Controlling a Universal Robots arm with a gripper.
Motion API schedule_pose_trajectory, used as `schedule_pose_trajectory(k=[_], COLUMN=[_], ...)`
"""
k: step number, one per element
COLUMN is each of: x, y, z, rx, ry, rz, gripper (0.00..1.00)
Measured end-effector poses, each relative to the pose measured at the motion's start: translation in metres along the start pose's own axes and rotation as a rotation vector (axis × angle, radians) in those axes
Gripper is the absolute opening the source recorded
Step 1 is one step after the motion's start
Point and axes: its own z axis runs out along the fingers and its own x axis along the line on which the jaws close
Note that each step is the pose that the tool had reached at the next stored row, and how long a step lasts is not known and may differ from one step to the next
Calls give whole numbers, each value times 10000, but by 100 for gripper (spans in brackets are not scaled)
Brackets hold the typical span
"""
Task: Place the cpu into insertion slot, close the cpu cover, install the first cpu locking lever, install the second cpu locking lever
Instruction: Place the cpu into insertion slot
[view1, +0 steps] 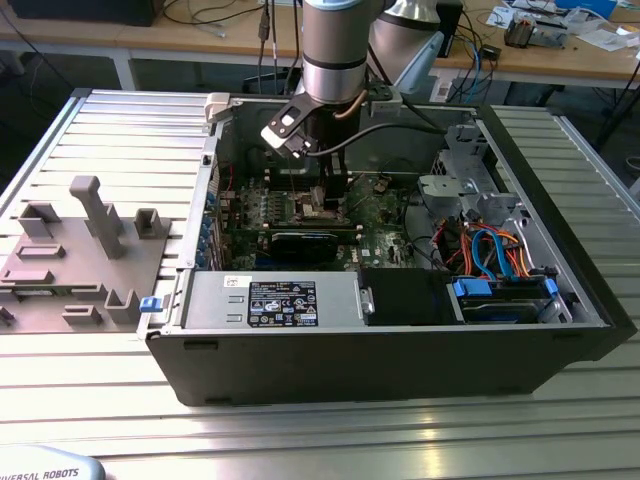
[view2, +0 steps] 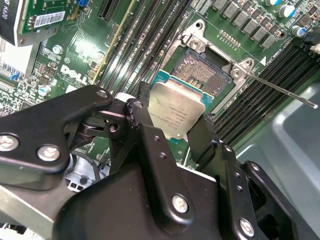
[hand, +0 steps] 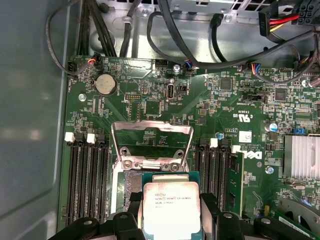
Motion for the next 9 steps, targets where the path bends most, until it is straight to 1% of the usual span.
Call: schedule_pose_trajectory(k=[9], x=[0], y=[-1], z=[16], rx=[0], ry=[0], rz=[0], gripper=[55])
